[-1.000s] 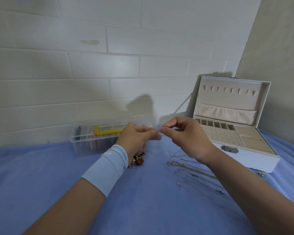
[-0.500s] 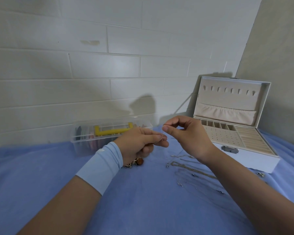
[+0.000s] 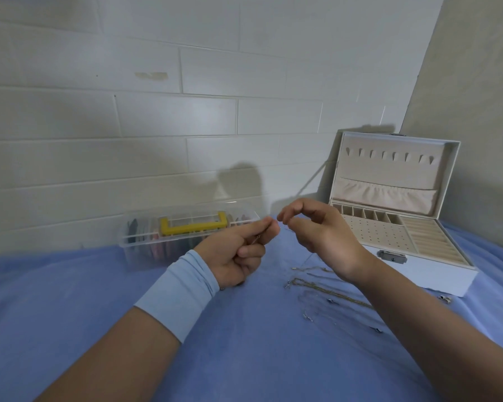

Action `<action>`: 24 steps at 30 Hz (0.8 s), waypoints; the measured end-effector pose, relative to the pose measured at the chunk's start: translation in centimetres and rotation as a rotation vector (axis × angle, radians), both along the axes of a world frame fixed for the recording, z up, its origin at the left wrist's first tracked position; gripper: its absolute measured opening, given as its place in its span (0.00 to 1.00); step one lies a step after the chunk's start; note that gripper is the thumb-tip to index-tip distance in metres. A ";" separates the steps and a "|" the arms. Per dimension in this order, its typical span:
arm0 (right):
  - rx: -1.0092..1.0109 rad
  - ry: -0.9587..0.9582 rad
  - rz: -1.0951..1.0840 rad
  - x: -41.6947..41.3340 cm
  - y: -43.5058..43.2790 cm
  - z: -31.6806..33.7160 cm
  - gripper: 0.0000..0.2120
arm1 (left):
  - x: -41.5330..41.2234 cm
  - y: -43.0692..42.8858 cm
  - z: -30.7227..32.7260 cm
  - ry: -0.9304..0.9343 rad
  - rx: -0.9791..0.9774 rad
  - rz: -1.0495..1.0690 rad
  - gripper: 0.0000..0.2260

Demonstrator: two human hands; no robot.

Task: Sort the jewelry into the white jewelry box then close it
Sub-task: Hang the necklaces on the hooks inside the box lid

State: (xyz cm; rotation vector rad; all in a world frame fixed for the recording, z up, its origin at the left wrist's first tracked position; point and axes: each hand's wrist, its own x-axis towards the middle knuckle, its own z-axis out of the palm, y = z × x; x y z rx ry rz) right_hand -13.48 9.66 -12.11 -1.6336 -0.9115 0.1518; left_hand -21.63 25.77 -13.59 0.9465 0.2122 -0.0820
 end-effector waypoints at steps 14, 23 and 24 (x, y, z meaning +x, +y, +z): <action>-0.169 0.020 0.013 -0.7 0.8 -0.2 0.06 | 0.0 0.0 -0.1 -0.017 -0.198 -0.002 0.07; -0.207 -0.035 -0.028 0.7 0.0 0.0 0.01 | -0.1 0.7 0.0 -0.001 0.252 0.165 0.05; -0.220 -0.071 -0.023 0.9 -0.1 0.0 0.02 | -0.1 0.8 -0.1 -0.007 0.380 0.220 0.06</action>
